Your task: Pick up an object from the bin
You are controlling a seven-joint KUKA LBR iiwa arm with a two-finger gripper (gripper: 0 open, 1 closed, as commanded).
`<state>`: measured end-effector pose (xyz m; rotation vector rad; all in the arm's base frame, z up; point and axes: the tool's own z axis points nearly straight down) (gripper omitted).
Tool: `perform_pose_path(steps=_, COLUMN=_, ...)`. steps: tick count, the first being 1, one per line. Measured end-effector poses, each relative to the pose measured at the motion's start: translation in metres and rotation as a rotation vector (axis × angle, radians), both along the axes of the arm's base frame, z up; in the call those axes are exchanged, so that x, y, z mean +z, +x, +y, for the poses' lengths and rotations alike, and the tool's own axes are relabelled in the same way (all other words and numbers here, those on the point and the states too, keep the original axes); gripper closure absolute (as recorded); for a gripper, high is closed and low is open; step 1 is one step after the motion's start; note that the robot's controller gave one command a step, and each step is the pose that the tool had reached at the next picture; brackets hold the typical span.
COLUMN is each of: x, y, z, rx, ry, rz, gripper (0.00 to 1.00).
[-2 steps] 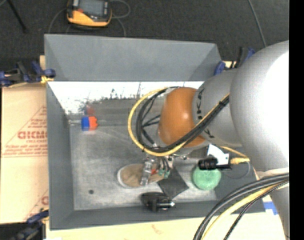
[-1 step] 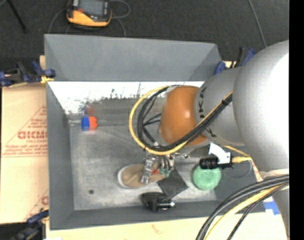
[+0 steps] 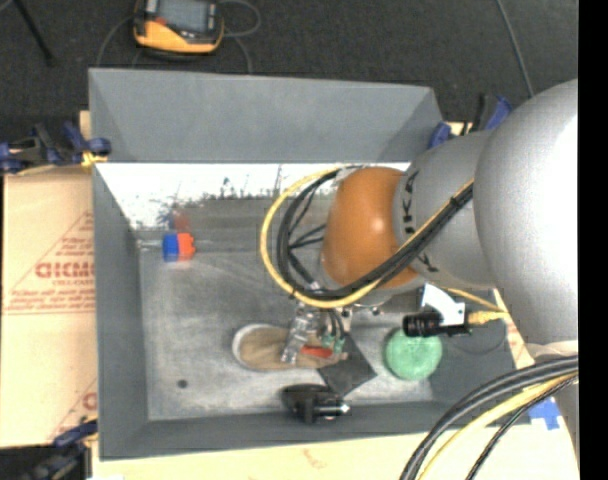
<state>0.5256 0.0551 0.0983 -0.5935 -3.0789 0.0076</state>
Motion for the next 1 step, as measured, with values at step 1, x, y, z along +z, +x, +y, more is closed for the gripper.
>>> perform_pose_path(steps=1, x=0.0221, y=-0.0006, z=0.0010, rx=0.002, ry=0.002, rz=0.000, gripper=1.00)
